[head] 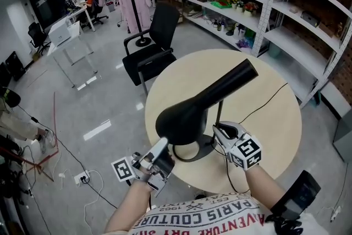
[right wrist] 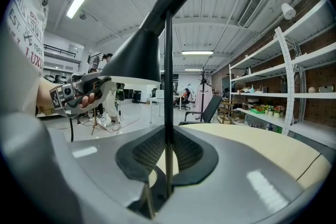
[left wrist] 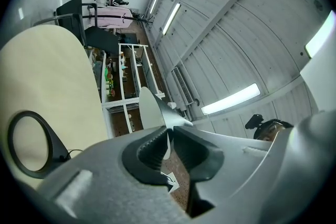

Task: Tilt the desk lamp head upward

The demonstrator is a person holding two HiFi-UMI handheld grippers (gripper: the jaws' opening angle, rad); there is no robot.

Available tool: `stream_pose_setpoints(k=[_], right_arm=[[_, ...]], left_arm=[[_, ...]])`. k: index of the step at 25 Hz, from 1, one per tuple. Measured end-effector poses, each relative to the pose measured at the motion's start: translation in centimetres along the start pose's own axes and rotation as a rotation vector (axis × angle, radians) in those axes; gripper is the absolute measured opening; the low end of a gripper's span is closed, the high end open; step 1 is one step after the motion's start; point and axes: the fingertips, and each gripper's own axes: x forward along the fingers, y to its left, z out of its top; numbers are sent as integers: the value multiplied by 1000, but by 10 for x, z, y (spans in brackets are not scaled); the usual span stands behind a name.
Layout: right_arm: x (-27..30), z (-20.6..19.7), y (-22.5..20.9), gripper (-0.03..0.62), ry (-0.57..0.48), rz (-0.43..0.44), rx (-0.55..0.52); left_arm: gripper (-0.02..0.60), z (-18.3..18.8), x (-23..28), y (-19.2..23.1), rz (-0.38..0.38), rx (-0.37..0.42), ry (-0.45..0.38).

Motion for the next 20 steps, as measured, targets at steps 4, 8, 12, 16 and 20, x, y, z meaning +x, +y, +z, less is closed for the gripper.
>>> stream_pose_setpoints(k=[4,8,12,16,20], right_arm=[[3,-1,0,43,8,8,-8],[5,-3,3,43,11,11,-10],[4,-2,0,43,14,16,-8],[7,-3,3,43,15,15,-10],[10,-5,7,43,17,12,-11]], left_arm=[[31,9,0,-6,0,21,-13],[26,20,-4,-16,-10,51,-36],[23,27,1,-27,-22,86,-38],[17,40,-1,-41,-44,118,-53],[15,52,-2,-55,-60,171,-47]])
